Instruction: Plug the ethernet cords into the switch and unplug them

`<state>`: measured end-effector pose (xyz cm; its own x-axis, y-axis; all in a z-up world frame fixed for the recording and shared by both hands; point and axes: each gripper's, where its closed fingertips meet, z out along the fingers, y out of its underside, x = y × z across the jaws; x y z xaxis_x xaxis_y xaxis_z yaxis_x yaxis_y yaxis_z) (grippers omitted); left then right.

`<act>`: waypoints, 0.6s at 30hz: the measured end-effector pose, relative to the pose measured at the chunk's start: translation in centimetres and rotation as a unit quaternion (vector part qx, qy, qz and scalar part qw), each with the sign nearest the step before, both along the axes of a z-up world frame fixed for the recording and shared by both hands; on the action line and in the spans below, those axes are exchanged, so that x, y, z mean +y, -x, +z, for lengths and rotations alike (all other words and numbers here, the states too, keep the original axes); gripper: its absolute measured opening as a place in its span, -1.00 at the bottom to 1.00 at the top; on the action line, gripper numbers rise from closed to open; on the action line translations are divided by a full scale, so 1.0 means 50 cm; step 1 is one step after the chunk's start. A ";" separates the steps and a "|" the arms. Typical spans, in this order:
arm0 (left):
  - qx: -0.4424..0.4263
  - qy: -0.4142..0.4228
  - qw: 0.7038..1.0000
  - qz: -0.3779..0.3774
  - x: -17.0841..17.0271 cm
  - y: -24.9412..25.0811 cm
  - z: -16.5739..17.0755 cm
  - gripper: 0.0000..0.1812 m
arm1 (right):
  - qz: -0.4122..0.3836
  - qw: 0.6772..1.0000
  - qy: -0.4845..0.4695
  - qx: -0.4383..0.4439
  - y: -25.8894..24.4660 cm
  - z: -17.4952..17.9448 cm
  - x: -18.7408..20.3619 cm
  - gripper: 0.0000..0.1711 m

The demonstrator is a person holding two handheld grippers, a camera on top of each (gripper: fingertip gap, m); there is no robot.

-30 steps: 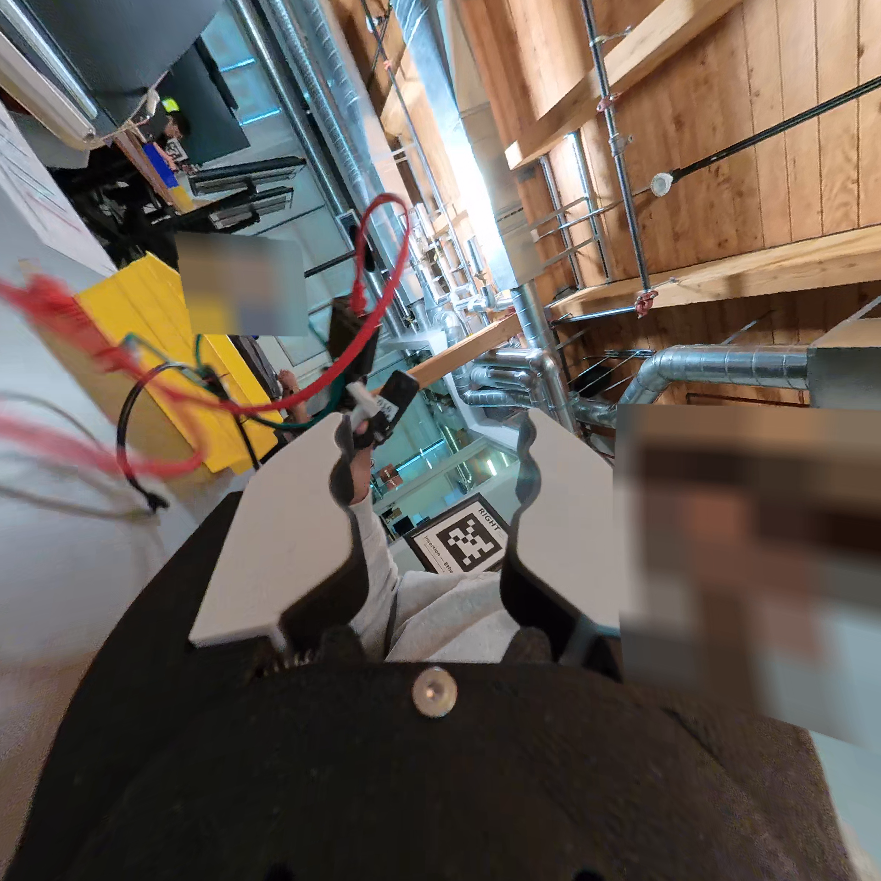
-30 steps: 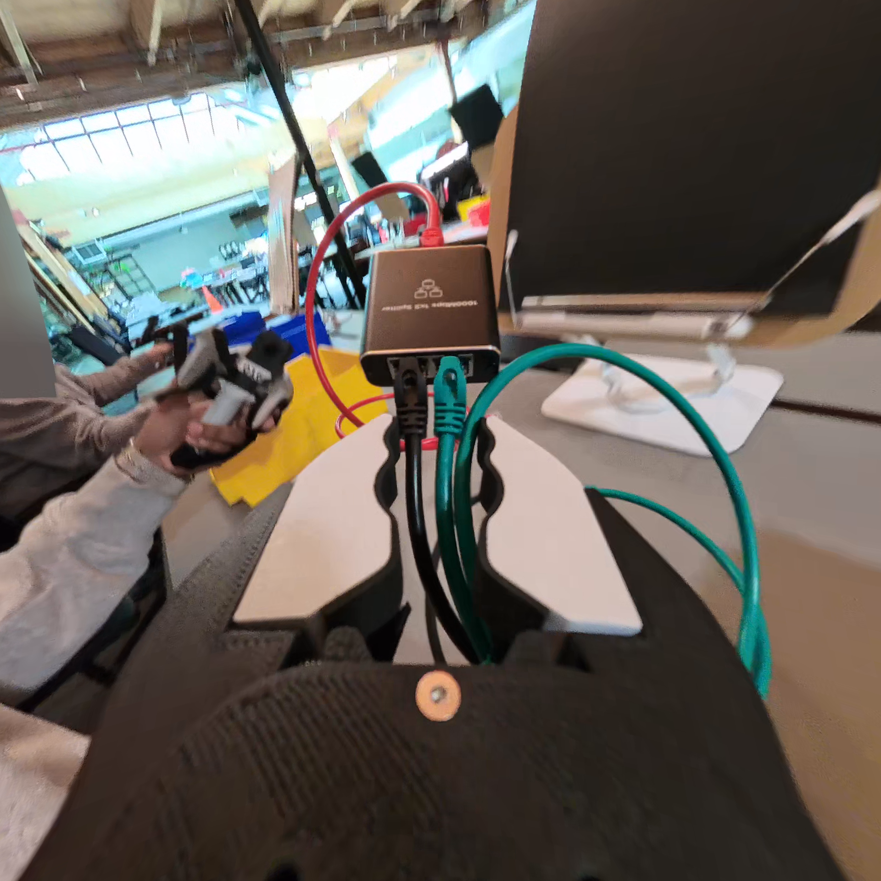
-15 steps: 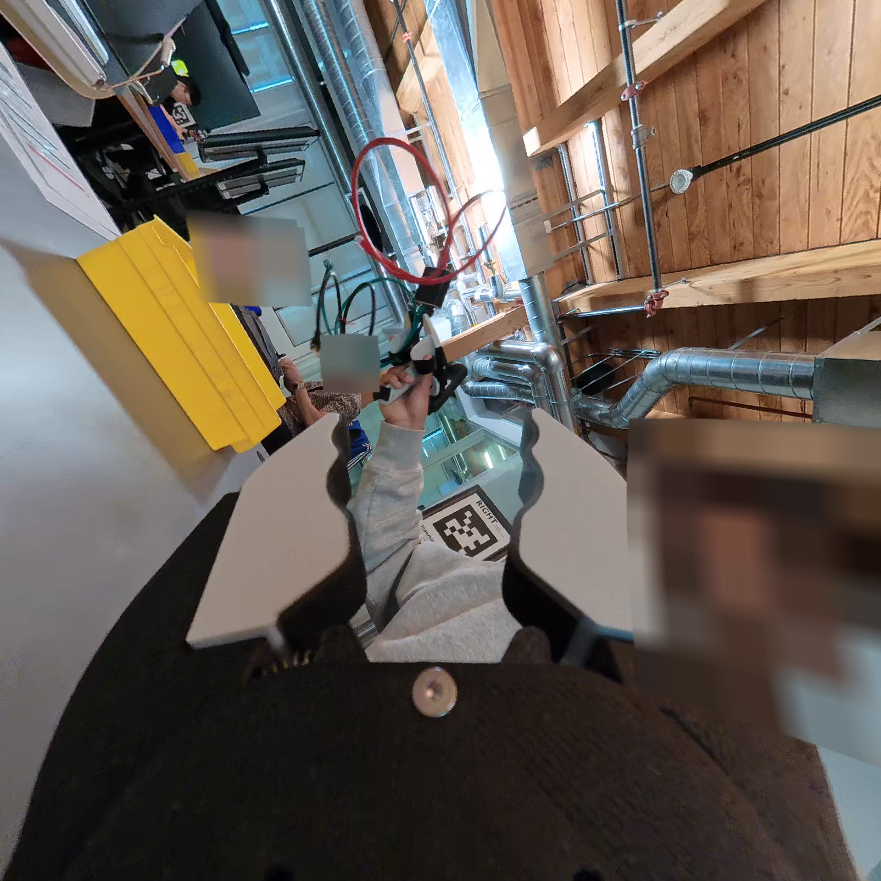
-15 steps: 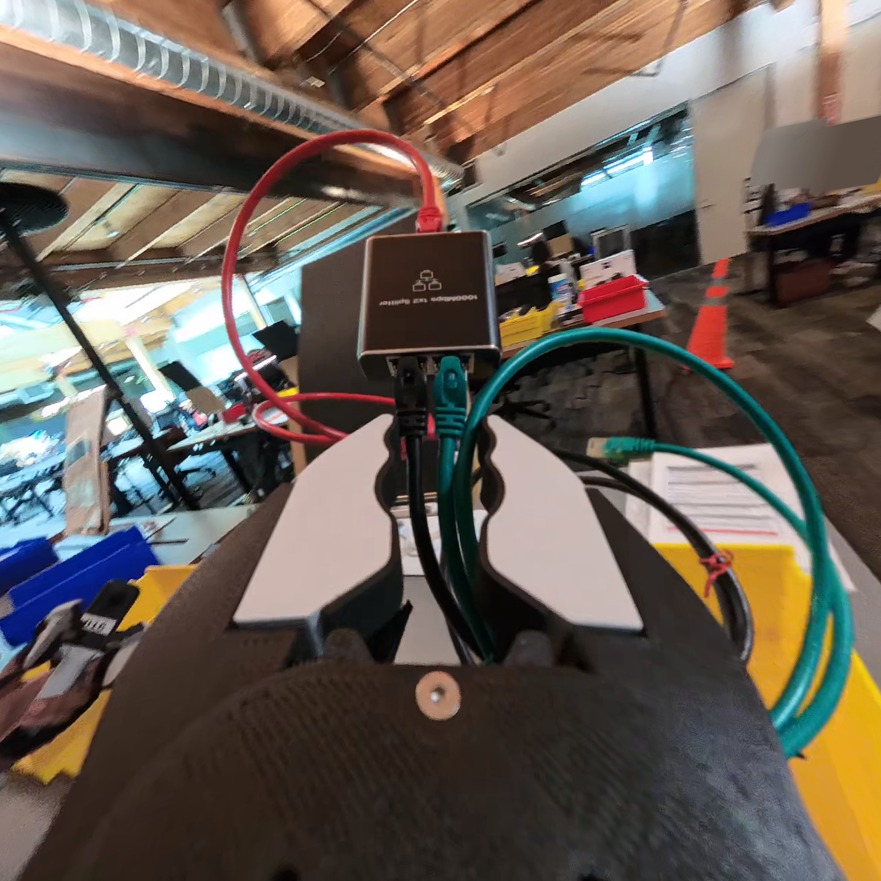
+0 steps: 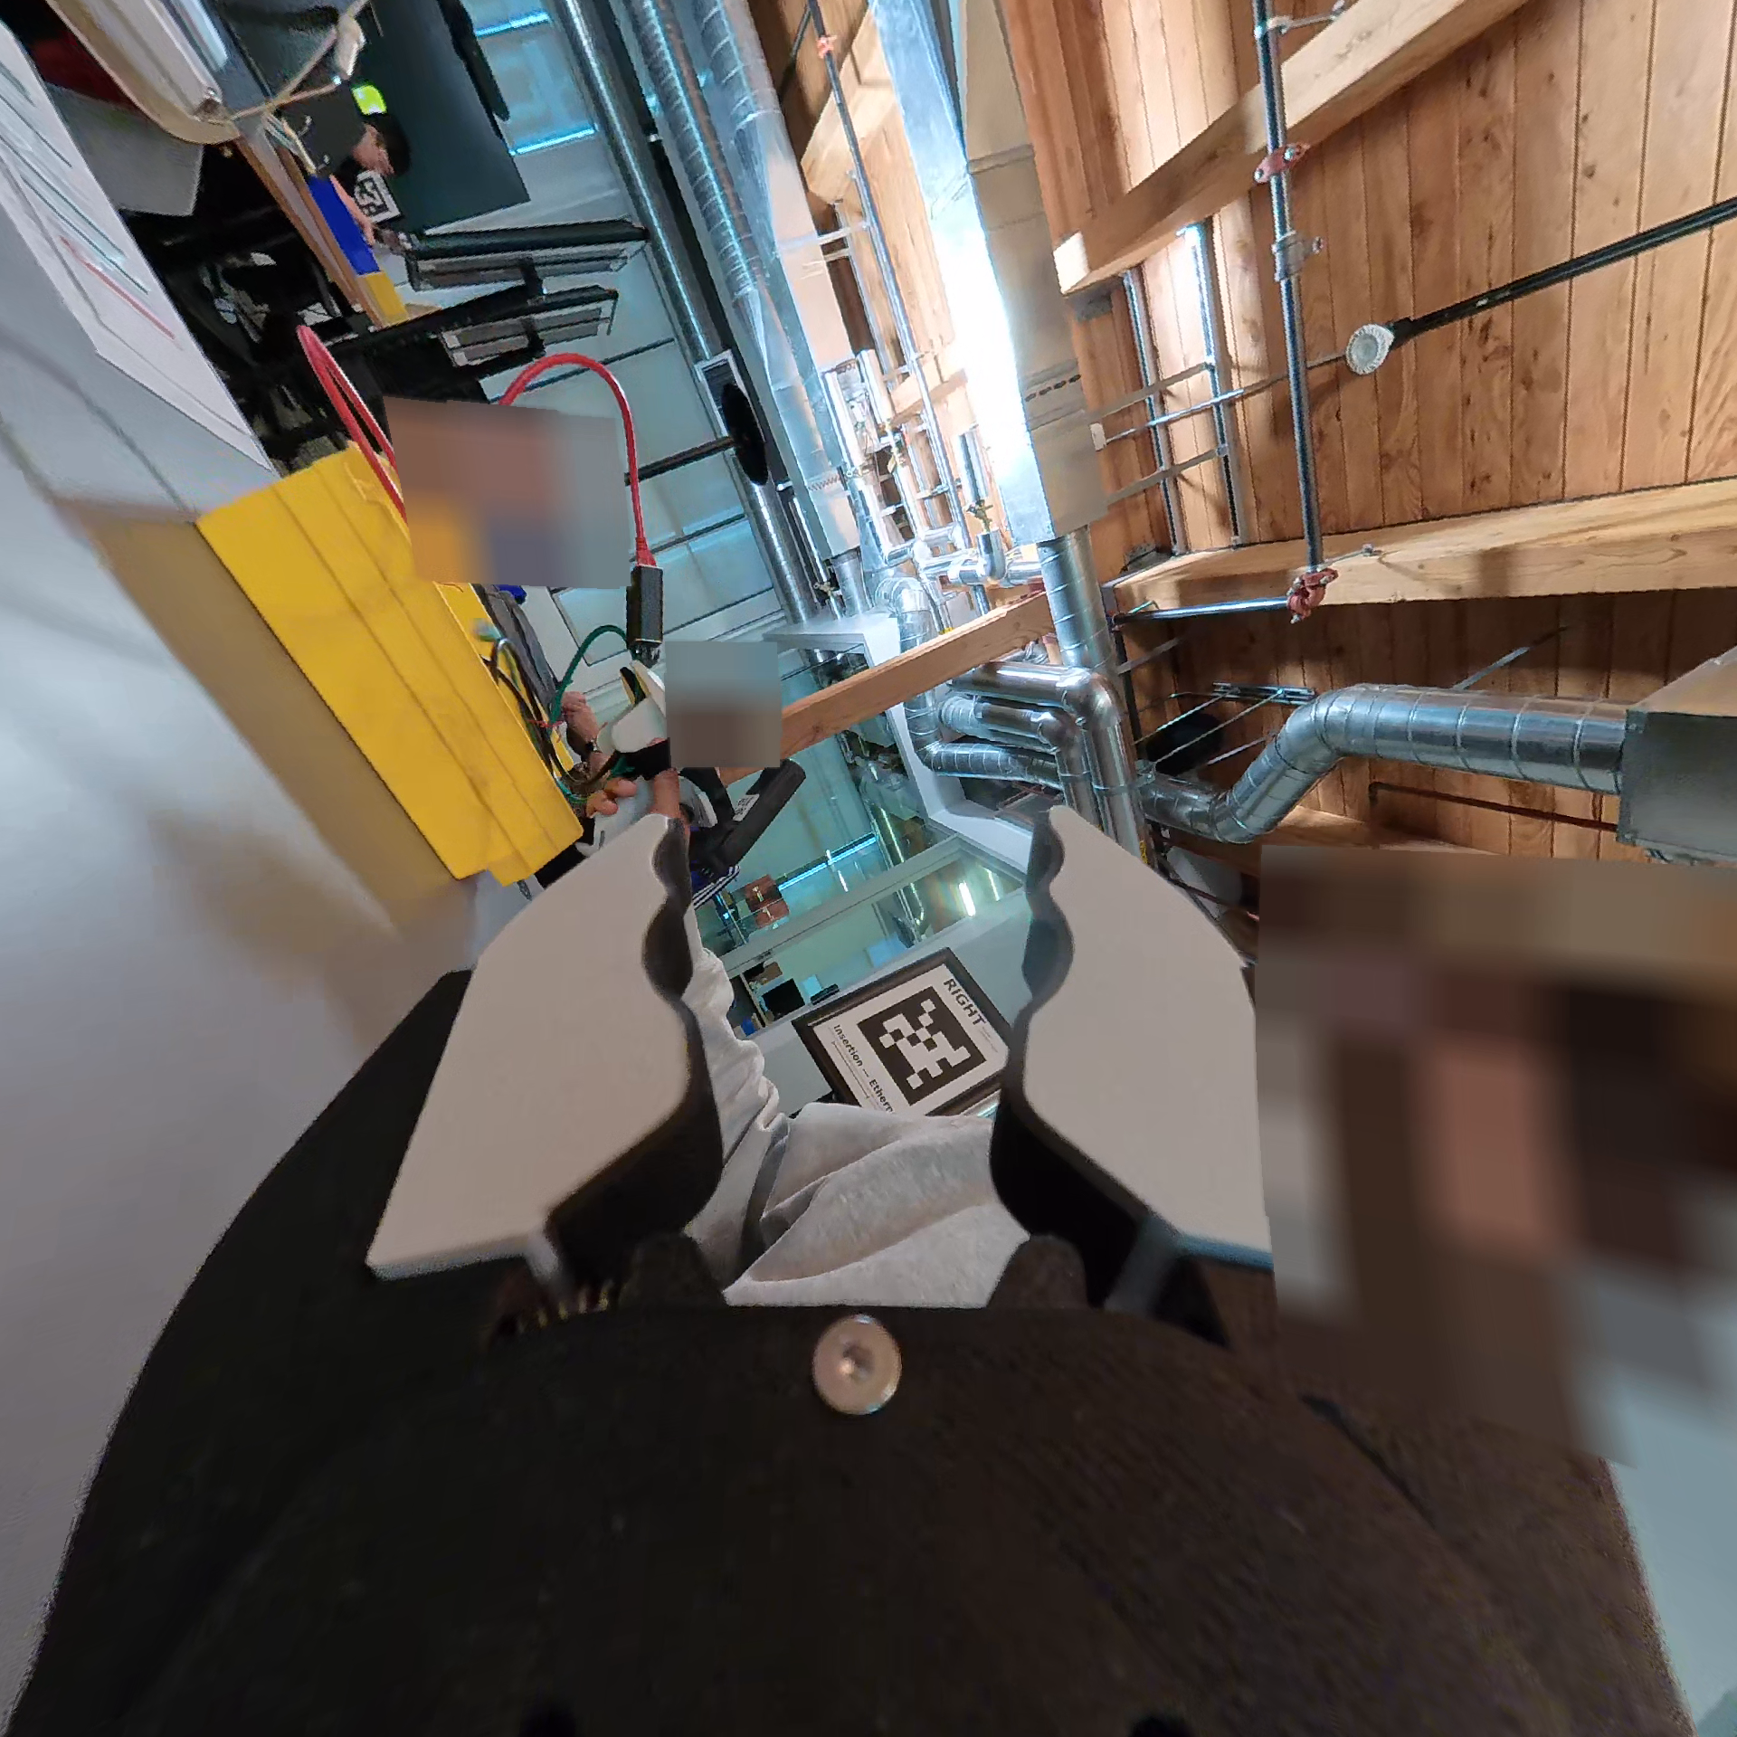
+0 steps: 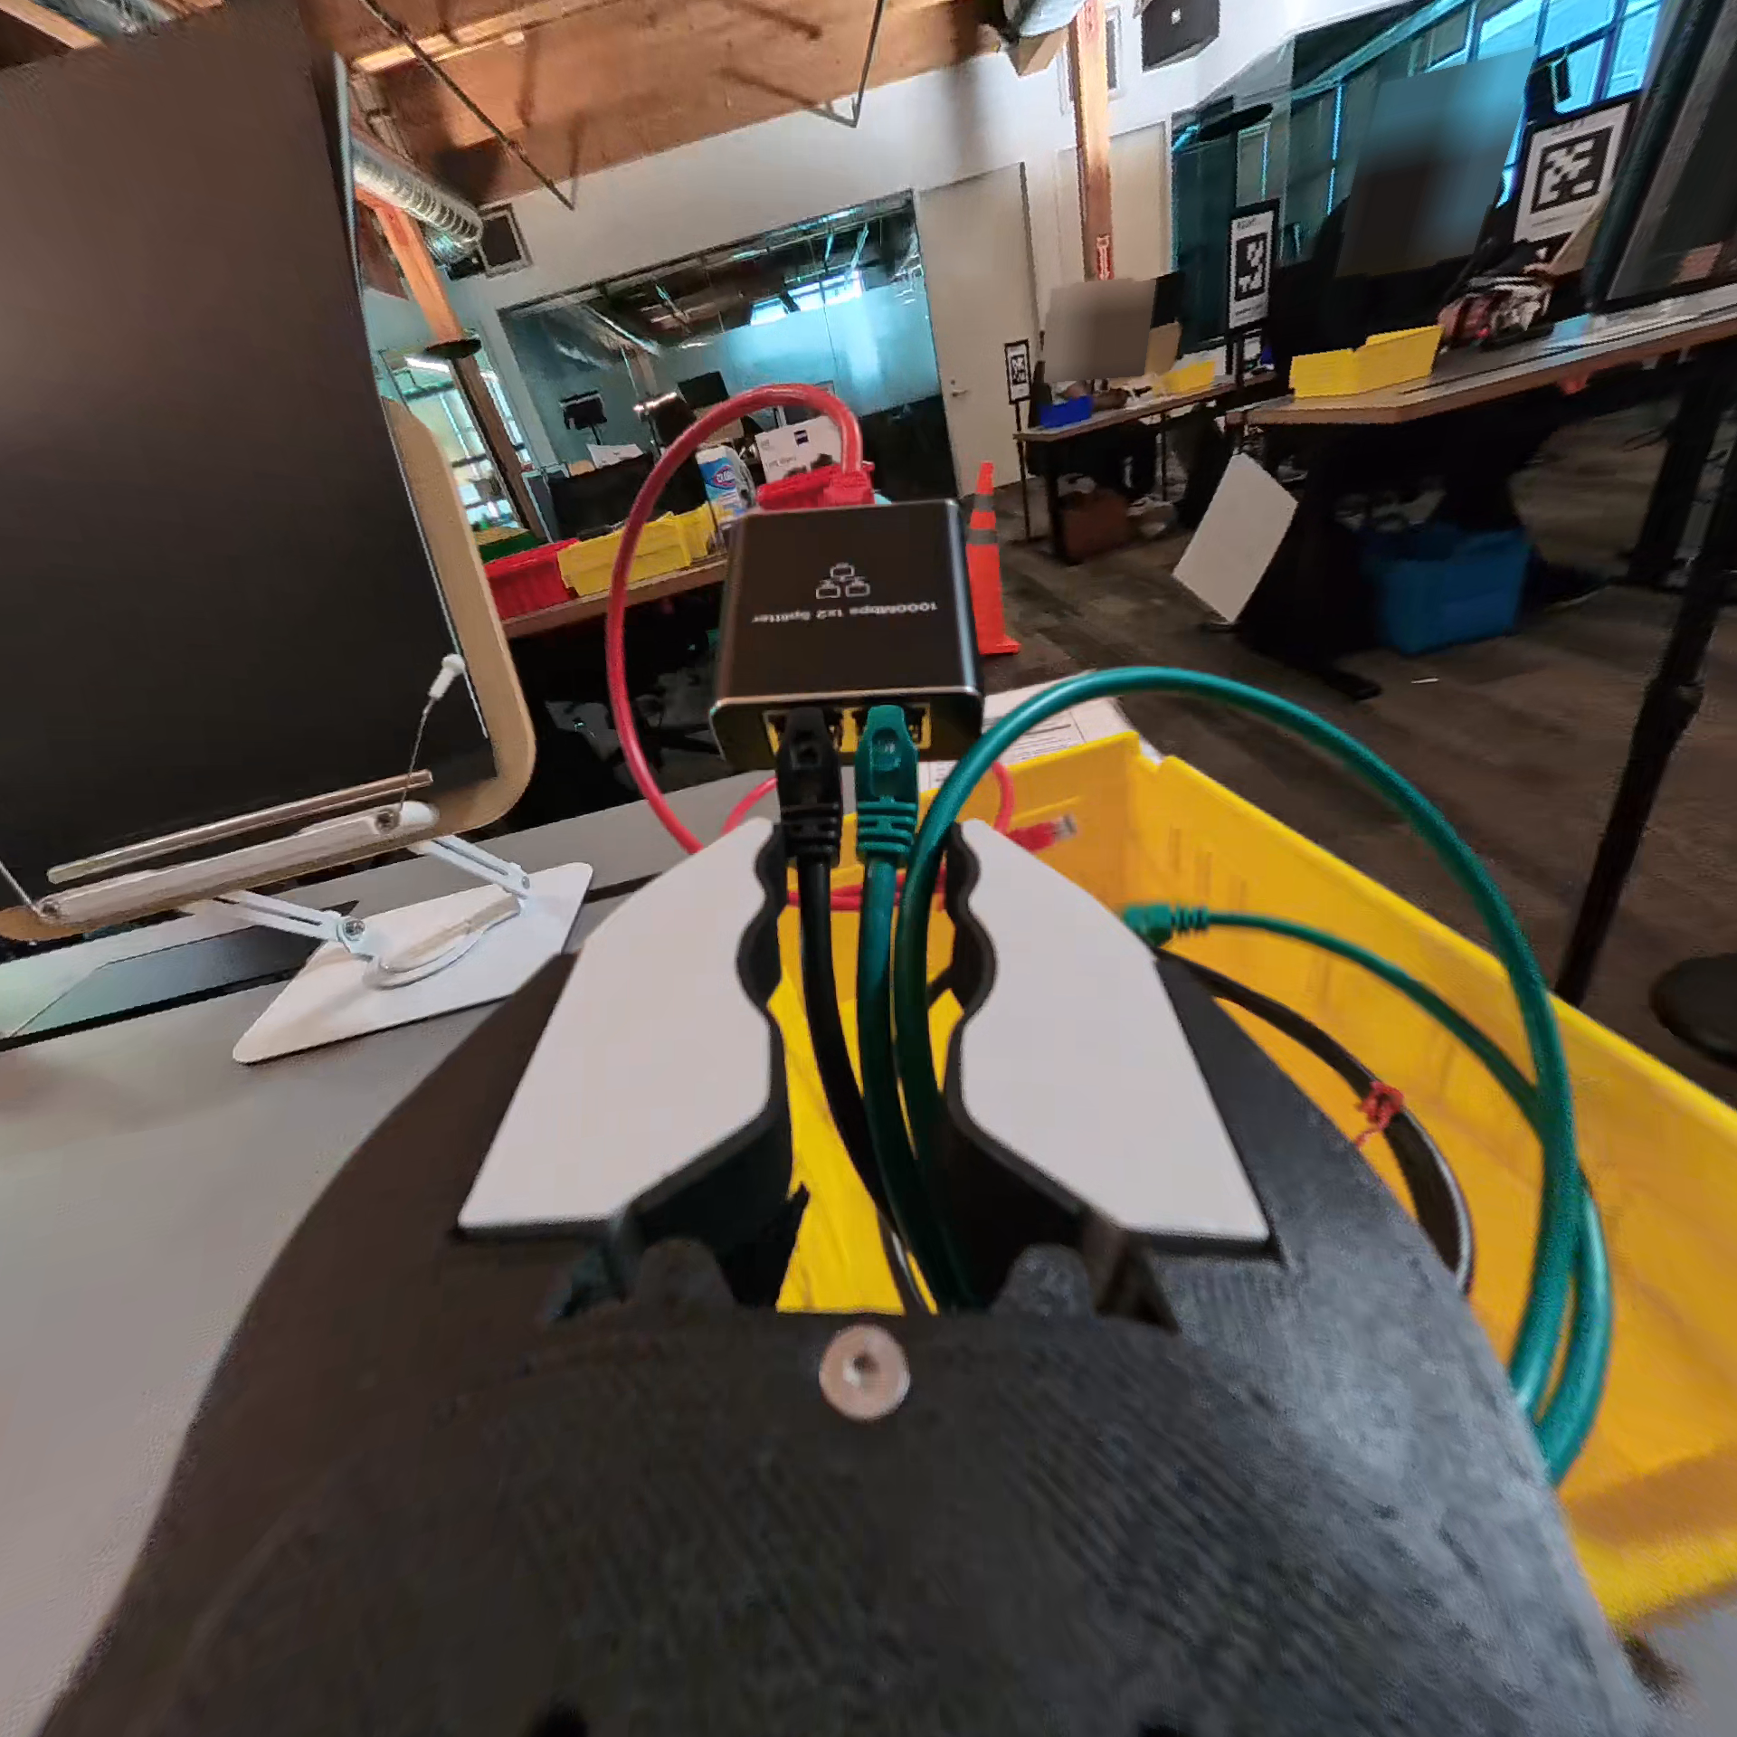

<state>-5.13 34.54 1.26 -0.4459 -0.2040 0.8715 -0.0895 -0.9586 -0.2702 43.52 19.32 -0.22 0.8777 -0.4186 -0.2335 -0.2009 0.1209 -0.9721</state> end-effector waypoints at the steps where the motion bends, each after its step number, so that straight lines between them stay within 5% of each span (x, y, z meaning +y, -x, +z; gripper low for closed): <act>1: 0.000 0.003 1.000 0.001 0.002 -0.001 -0.004 -0.24 | 0.004 1.000 -0.002 0.007 0.000 -0.006 0.004 -0.62; 8: 0.008 0.012 1.000 -0.008 0.002 -0.009 -0.025 -0.23 | 0.061 0.992 -0.097 0.053 0.002 0.047 -0.025 -0.62; 18: 0.014 0.020 1.000 -0.017 -0.005 -0.022 -0.040 -0.23 | 0.004 0.994 -0.105 -0.008 -0.015 0.110 -0.141 -0.63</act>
<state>-4.02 34.31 -0.72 -0.4279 -0.1528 0.8908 -0.1299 -0.9650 -0.2279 44.28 12.25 5.27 0.8851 -0.3548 -0.3012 -0.1881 0.3192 -0.9288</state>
